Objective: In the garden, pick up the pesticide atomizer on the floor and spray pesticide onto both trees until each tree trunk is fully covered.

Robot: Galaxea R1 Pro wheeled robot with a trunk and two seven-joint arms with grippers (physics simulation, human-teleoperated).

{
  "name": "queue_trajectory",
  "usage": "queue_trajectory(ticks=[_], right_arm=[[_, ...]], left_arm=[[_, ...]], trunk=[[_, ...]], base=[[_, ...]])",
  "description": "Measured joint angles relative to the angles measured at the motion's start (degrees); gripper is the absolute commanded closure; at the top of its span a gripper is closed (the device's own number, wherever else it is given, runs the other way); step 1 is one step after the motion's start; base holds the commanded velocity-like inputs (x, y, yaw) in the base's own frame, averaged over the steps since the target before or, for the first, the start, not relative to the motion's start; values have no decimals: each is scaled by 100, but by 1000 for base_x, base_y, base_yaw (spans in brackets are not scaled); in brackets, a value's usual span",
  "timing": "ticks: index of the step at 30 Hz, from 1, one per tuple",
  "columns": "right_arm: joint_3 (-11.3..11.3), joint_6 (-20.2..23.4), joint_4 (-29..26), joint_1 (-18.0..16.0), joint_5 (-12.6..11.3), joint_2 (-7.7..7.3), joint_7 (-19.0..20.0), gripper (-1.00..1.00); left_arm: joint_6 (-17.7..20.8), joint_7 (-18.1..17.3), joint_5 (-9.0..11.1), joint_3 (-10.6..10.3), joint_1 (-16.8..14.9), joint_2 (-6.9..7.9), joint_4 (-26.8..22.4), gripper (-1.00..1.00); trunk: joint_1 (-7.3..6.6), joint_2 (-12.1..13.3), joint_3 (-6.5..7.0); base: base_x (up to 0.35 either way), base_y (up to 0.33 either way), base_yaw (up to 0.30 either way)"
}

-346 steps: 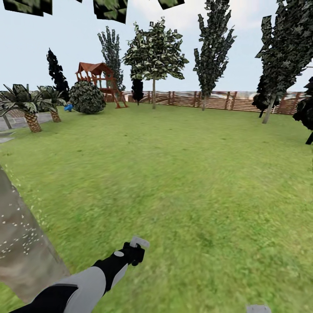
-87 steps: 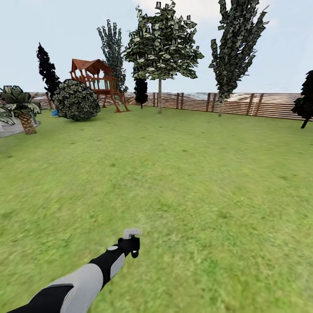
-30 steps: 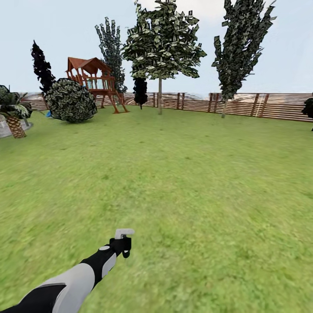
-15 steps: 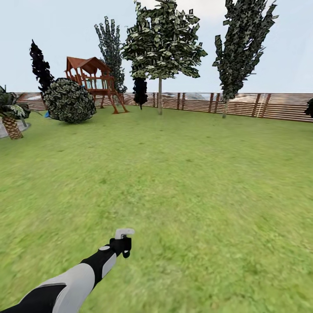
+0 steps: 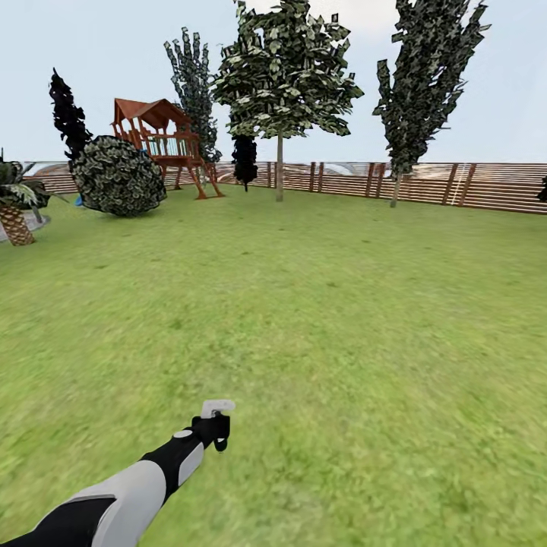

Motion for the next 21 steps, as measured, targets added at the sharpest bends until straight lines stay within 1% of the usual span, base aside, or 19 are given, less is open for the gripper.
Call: queue_trajectory(ticks=[21], right_arm=[[0,0,0,1,0,-2,0,-100]], left_arm=[[0,-1,-4,0,-1,-2,8,100]], trunk=[[0,0,0]], base=[[350,0,0]])
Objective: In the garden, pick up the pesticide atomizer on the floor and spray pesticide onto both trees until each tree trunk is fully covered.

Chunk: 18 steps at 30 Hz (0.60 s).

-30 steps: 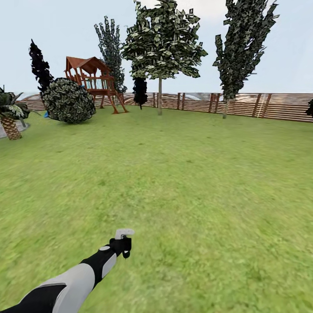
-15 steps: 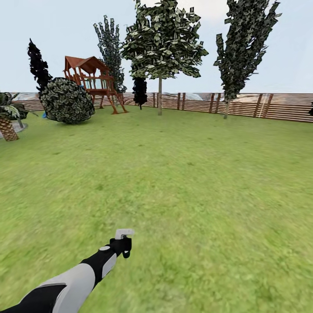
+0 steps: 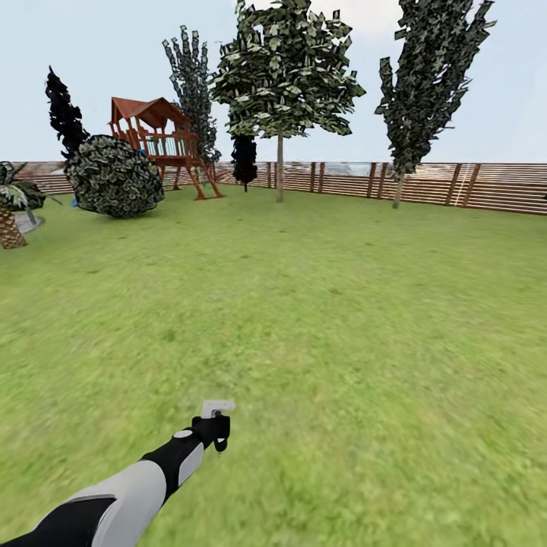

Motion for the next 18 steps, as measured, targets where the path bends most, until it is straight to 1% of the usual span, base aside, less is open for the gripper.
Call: queue_trajectory(ticks=[18], right_arm=[[0,0,0,1,0,0,0,-100]], left_arm=[[0,-2,-1,0,0,2,0,100]], trunk=[[0,0,0]], base=[[350,0,0]])
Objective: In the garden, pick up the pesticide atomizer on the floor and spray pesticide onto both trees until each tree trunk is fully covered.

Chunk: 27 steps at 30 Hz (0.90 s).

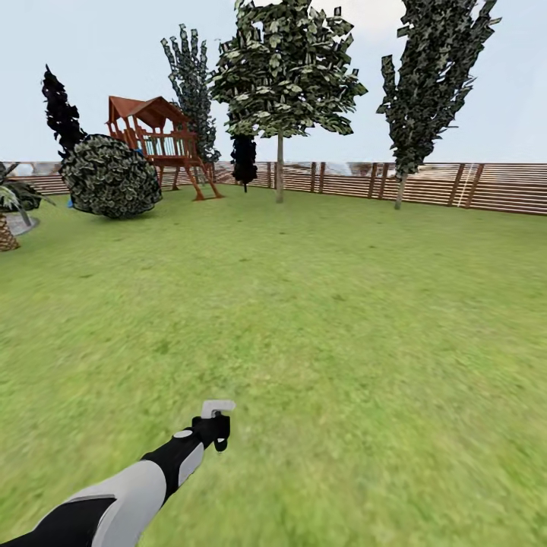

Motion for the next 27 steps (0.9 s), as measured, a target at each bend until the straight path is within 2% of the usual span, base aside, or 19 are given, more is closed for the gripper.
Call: queue_trajectory(ticks=[27], right_arm=[[0,0,0,-1,0,0,0,-100]], left_arm=[[0,2,-1,0,0,-9,0,100]], trunk=[[0,0,0]], base=[[350,0,0]])
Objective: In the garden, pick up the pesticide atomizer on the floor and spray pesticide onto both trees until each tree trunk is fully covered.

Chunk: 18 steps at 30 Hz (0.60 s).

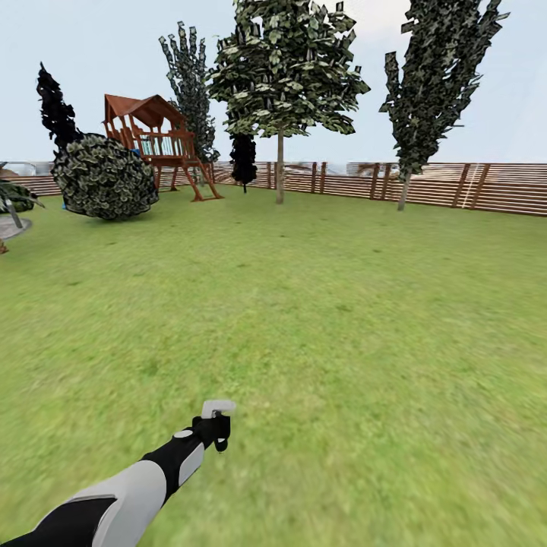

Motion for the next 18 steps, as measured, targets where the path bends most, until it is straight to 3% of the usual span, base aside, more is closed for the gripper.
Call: queue_trajectory(ticks=[18], right_arm=[[0,0,0,1,0,0,0,-100]], left_arm=[[0,0,0,0,0,0,0,100]], trunk=[[0,0,0]], base=[[350,0,0]])
